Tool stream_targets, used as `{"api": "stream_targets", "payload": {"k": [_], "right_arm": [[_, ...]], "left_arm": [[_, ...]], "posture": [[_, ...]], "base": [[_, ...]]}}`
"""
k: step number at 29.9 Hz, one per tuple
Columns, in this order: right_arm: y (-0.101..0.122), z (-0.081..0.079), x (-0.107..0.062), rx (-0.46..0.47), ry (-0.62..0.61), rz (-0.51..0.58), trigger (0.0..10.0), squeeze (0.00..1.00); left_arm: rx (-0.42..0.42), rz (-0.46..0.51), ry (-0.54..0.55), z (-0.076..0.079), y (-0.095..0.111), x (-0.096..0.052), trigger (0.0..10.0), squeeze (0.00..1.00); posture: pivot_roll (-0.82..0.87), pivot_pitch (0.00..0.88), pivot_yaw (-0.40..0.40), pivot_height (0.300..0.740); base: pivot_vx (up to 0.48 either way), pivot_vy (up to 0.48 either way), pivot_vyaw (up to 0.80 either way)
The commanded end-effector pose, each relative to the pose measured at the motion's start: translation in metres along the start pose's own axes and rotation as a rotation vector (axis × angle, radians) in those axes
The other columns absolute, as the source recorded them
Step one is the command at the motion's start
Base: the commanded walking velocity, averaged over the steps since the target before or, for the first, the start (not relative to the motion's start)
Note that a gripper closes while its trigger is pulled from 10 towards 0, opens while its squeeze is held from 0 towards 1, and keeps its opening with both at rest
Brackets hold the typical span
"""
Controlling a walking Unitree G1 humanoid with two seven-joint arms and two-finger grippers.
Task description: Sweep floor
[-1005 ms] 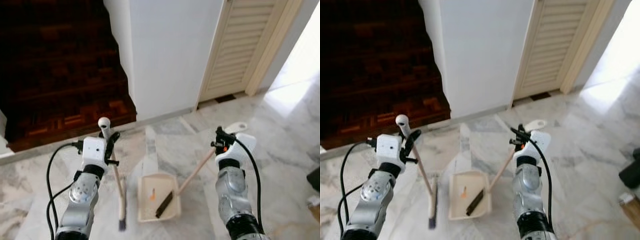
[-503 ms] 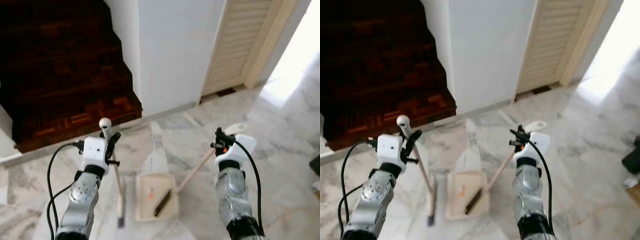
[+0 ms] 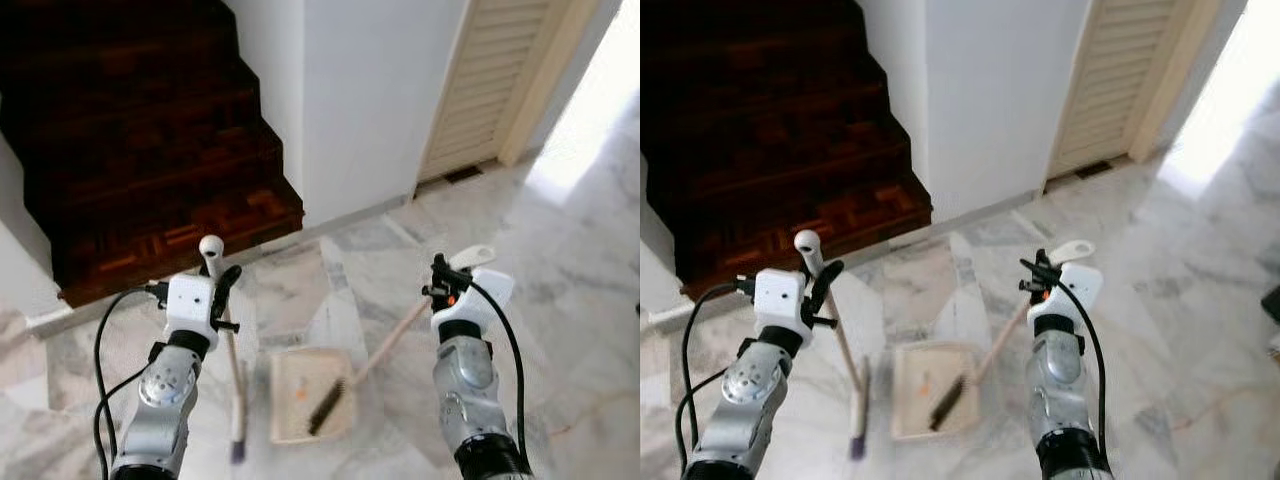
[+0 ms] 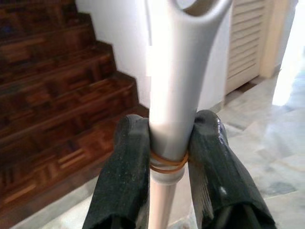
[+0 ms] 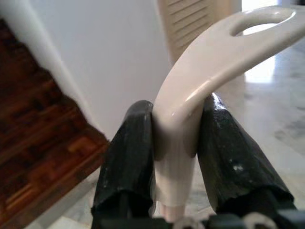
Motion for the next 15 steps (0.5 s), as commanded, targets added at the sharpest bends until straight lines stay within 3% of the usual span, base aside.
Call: {"api": "stream_targets", "payload": {"k": [1, 15], "right_arm": [[0.0176, -0.0078, 0.0057, -0.009, 0.025, 0.062, 10.0, 0.00], [0.0170, -0.0103, 0.0053, -0.002, 0.028, 0.061, 10.0, 0.00]], "left_arm": [[0.010, 0.048, 0.012, -0.0055, 0.0124, 0.0019, 10.0, 0.00], [0.016, 0.048, -0.002, -0.0041, 0.0125, 0.0008, 10.0, 0.00]], "posture": [[0.03, 0.000, -0.023, 0.740], [0.03, 0.000, -0.013, 0.740]], "base": [[0.000, 0.371, 0.00], [0.000, 0.369, 0.00]]}}
Point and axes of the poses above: a point about 5 cm out from each wrist's last joint towards the gripper, its own x axis pointing out of the wrist towards the gripper, its own y axis along the axis of the wrist's last joint, z = x × y, the point moved 6 cm from there along x, pointing out of the wrist towards the gripper, and after that the axes turned 1 degree about -x, right-handed, at the moved point
